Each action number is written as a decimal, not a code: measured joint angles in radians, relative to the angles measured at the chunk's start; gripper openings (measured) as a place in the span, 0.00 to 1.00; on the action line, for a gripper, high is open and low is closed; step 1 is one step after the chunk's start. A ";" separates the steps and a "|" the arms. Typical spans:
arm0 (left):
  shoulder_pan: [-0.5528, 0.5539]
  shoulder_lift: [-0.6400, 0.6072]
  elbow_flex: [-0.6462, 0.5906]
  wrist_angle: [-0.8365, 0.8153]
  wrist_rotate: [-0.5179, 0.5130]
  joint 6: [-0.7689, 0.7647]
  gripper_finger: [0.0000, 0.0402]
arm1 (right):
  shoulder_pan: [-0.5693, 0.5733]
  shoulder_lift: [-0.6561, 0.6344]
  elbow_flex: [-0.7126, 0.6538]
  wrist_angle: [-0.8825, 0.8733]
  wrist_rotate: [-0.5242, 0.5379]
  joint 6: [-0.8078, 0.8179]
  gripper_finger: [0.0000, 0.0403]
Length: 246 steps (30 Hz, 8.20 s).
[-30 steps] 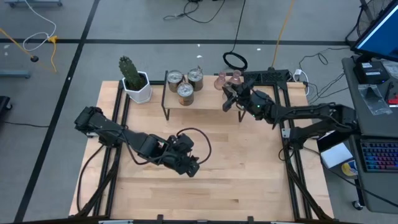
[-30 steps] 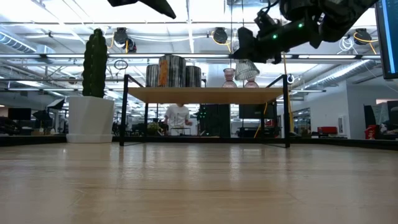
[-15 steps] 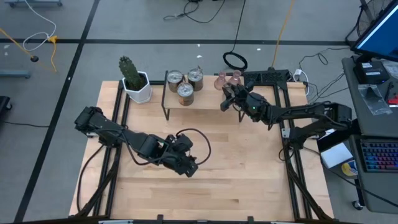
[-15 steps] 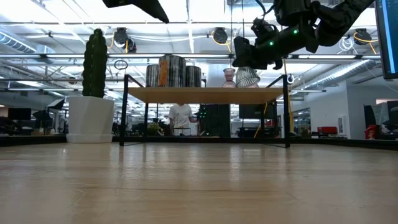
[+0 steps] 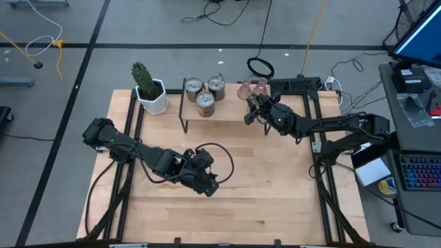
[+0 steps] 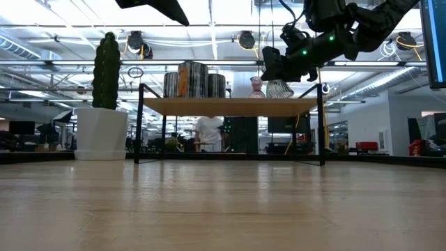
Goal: Pick & Place candle stick holders
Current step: Put the green glass candle holder on the shelf, then return to Home Position
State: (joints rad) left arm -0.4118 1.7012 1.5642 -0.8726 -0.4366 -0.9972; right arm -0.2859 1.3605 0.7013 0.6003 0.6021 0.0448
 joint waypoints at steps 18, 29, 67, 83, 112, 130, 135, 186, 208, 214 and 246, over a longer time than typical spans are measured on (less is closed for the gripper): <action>-0.002 0.000 0.000 -0.002 0.019 0.008 0.60 | 0.000 -0.011 0.000 -0.014 -0.001 -0.006 0.38; -0.003 0.000 0.000 -0.007 0.020 0.027 0.60 | 0.000 -0.031 0.001 -0.020 -0.003 -0.031 0.39; -0.027 0.000 0.000 -0.006 0.027 0.023 0.60 | -0.002 -0.031 0.001 -0.052 -0.082 -0.030 0.39; -0.033 0.000 0.000 -0.006 0.027 0.023 0.60 | -0.003 -0.032 0.001 -0.064 -0.080 -0.042 0.39; -0.038 0.000 0.000 0.003 0.024 0.026 0.60 | -0.003 -0.106 0.000 -0.053 -0.026 -0.085 0.53; -0.064 -0.059 -0.001 -0.008 -0.089 0.033 0.60 | 0.023 -0.384 0.000 0.021 -0.027 -0.212 0.48; -0.118 -0.153 -0.047 -0.019 -0.228 0.026 0.60 | 0.073 -0.553 0.000 -0.286 -0.109 -0.125 0.35; 0.059 -1.124 -1.210 1.019 -0.065 0.574 0.60 | 0.157 -1.014 -0.211 -0.983 -0.621 0.310 0.03; 0.093 -1.460 -1.420 0.993 -0.087 0.620 0.60 | 0.157 -1.312 -0.490 -0.740 -0.577 0.257 0.03; 0.093 -1.463 -1.494 1.085 -0.087 0.618 0.60 | 0.157 -1.358 -0.506 -0.783 -0.577 0.225 0.03; 0.099 -1.682 -1.548 0.941 -0.147 0.689 0.60 | 0.157 -1.358 -0.635 -0.587 -0.579 0.170 0.03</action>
State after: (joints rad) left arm -0.3130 0.0193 0.0166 0.0679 -0.5837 -0.3080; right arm -0.1287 0.0030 0.0662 0.0132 0.0232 0.2148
